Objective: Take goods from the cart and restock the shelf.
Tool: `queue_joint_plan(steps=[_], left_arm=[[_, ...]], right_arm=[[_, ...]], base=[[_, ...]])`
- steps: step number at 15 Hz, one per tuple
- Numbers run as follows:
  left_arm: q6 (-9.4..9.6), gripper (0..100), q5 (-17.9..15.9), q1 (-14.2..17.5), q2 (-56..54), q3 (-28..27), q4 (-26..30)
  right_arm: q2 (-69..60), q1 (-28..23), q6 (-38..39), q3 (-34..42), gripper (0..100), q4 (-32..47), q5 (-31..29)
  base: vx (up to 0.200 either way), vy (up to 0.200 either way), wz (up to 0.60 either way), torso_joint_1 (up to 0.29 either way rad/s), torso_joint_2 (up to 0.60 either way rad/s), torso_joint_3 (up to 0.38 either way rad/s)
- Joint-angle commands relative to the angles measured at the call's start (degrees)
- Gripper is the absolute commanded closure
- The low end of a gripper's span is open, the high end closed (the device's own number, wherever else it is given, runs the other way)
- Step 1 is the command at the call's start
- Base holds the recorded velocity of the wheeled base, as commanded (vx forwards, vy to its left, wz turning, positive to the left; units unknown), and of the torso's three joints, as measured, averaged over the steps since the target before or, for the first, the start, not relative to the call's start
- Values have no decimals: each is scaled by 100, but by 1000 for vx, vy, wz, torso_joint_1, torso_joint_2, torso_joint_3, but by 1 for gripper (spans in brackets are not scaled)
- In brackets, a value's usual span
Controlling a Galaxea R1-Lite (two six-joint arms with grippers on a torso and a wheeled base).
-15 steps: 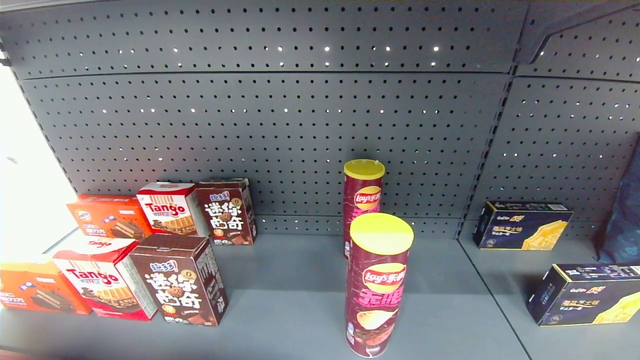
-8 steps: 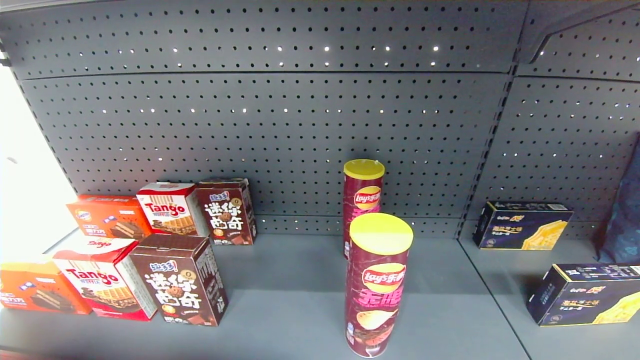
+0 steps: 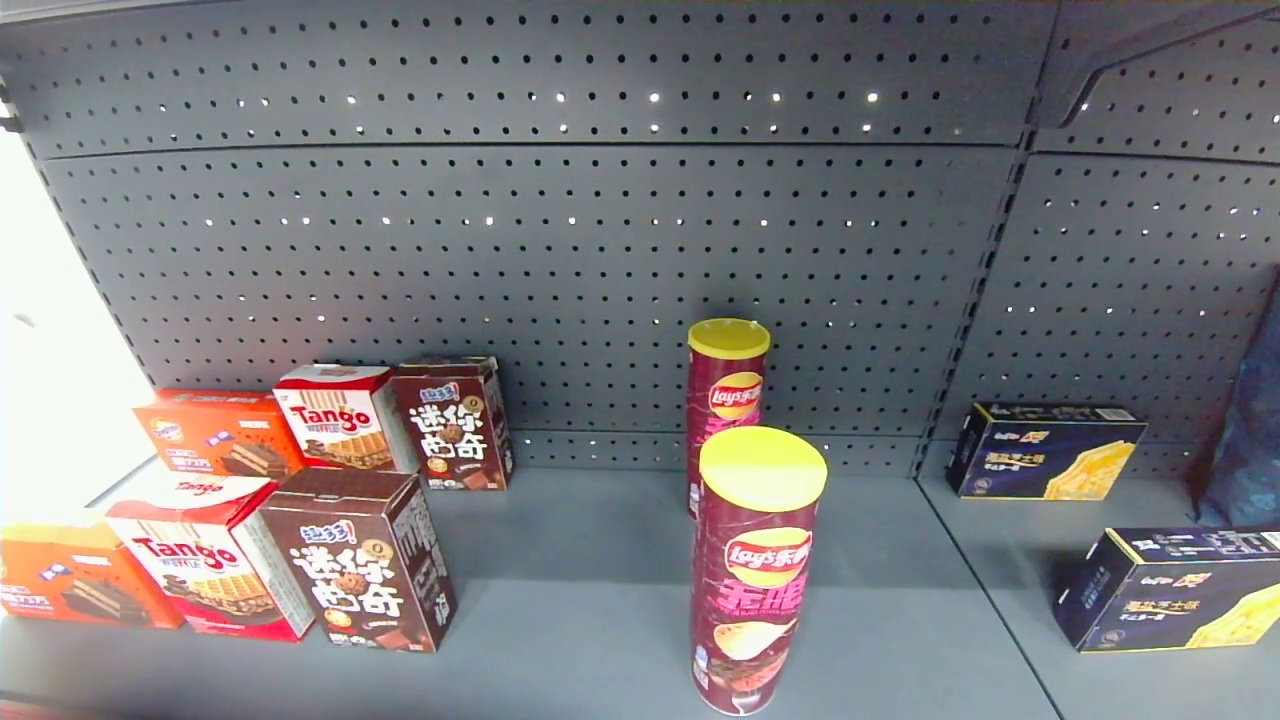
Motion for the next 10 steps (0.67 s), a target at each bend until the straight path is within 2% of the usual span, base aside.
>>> queue_joint_plan(steps=[1,3,8,9,10], left_arm=[[-269,0,3,46,-295,10,4],[-594,0,179,46,-295,10,-4],[-586,0,179,46,-295,10,-4],[-630,0,381,46,-295,10,-4],[-638,0,433,46,-295,10,-4]], right_arm=[[13,1,2,1,0,2,-2],[13,1,2,1,0,2,-2],[13,1,2,1,0,2,-2],[13,1,2,1,0,2,-2],[13,1,2,1,0,2,-2]], base=[[0,0,0,0,0,0],[0,0,0,0,0,0],[0,0,0,0,0,0],[0,0,0,0,0,0],[0,0,0,0,0,0]])
